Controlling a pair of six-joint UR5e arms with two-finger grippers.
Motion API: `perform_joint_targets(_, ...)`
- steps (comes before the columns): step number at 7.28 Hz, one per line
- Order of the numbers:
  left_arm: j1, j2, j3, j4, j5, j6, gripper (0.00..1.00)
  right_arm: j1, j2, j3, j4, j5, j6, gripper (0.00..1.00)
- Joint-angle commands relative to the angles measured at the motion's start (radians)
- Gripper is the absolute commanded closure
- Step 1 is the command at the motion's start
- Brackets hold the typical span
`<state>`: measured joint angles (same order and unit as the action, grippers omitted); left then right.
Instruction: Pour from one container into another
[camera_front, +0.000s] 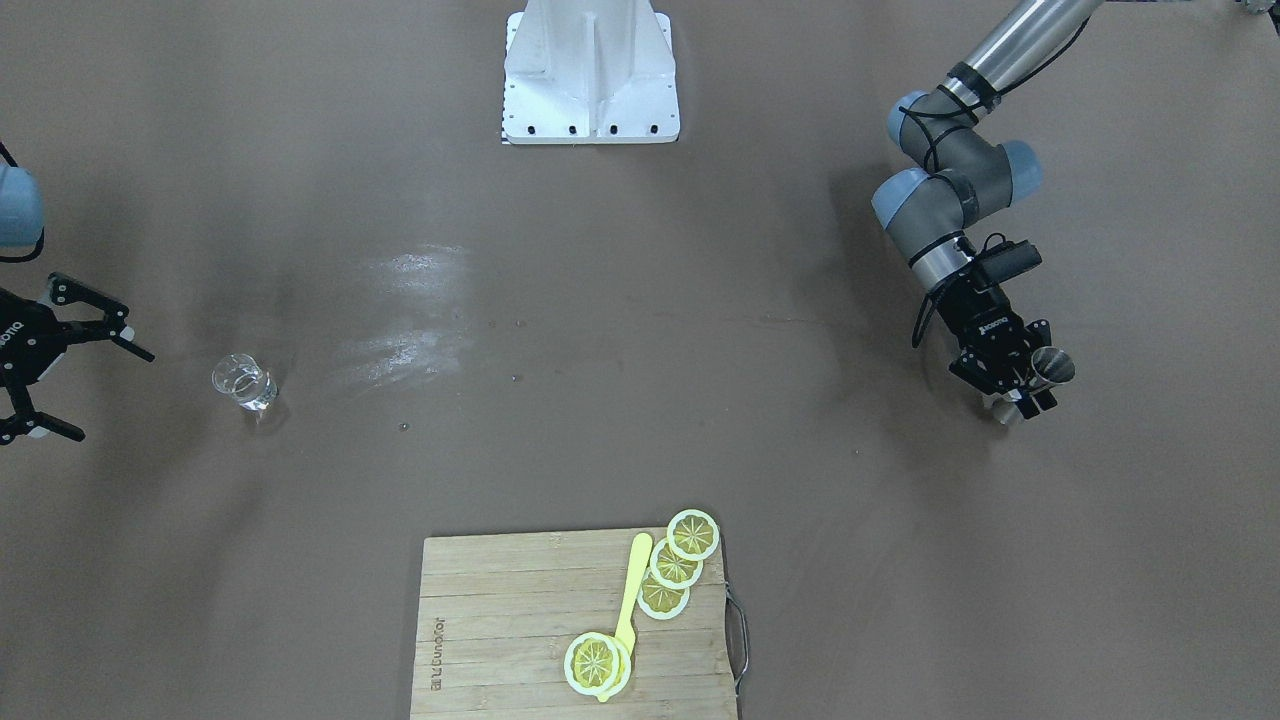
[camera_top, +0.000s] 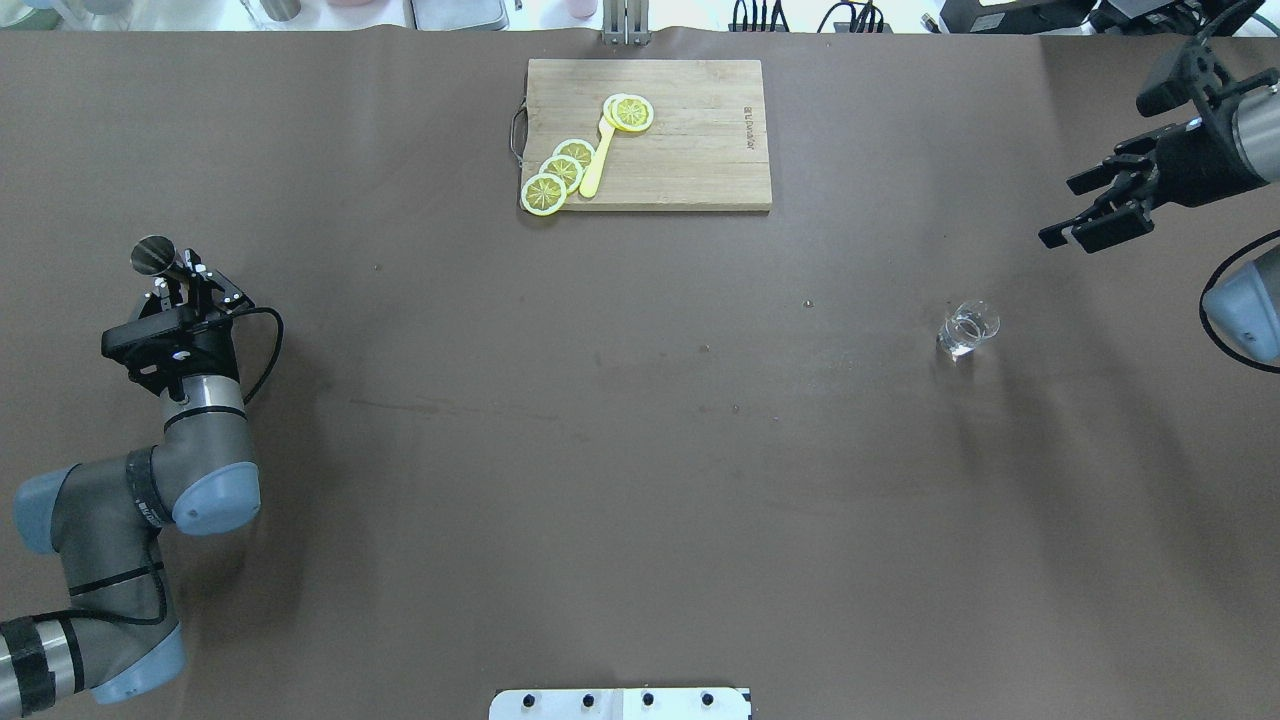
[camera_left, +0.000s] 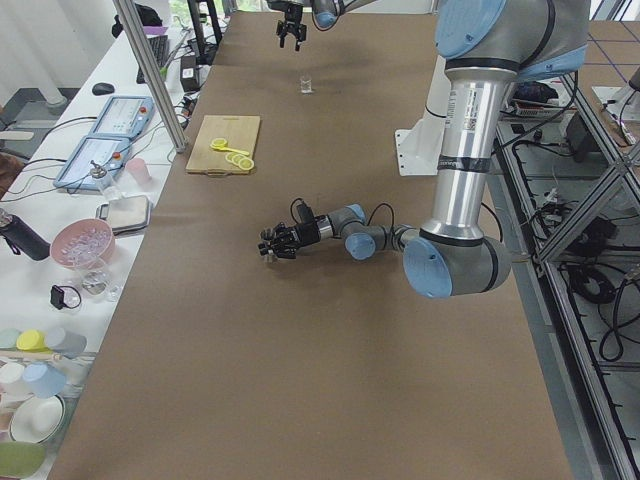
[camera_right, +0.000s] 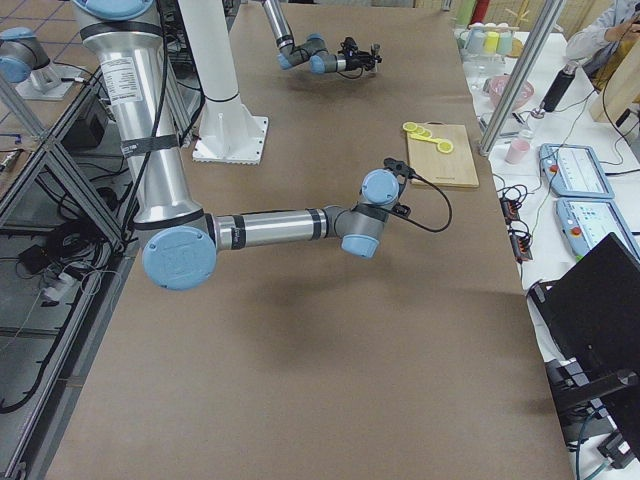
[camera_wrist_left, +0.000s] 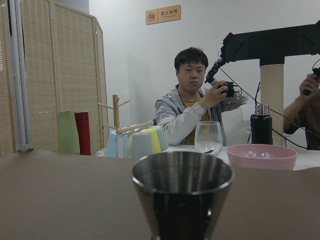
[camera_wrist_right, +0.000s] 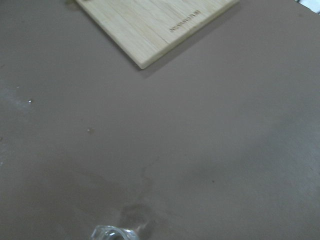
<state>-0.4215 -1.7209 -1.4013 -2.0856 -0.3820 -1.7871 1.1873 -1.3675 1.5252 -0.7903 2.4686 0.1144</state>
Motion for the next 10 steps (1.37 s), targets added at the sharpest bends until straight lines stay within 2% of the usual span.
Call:
perform_joint_targets(1, 0.001, 0.000, 0.001, -0.002, 0.000, 0.000, 0.50, 0.049, -0.004, 0.081, -0.365, -0.055, -0.001, 0.00)
perform_joint_targets(3, 0.001, 0.000, 0.007, -0.002, 0.012, 0.000, 0.46, 0.107, -0.001, 0.099, -0.618, -0.112, -0.001, 0.00)
perform_joint_targets(4, 0.001, 0.000, 0.010, -0.001, 0.015, 0.000, 0.01, 0.142, -0.002, 0.101, -0.742, -0.150, 0.001, 0.00)
perform_joint_targets(5, 0.004, 0.001, 0.004, -0.002, 0.028, 0.000, 0.01, 0.181, -0.018, 0.099, -0.798, -0.170, 0.001, 0.00)
perform_joint_targets(8, 0.021, 0.012, -0.042, -0.002, 0.043, 0.002, 0.01, 0.256, -0.191, 0.102, -0.784, -0.151, -0.002, 0.00)
perform_joint_targets(10, 0.075, 0.074, -0.120, 0.002, 0.080, 0.002, 0.01, 0.317, -0.316, 0.137, -0.784, -0.134, -0.001, 0.00)
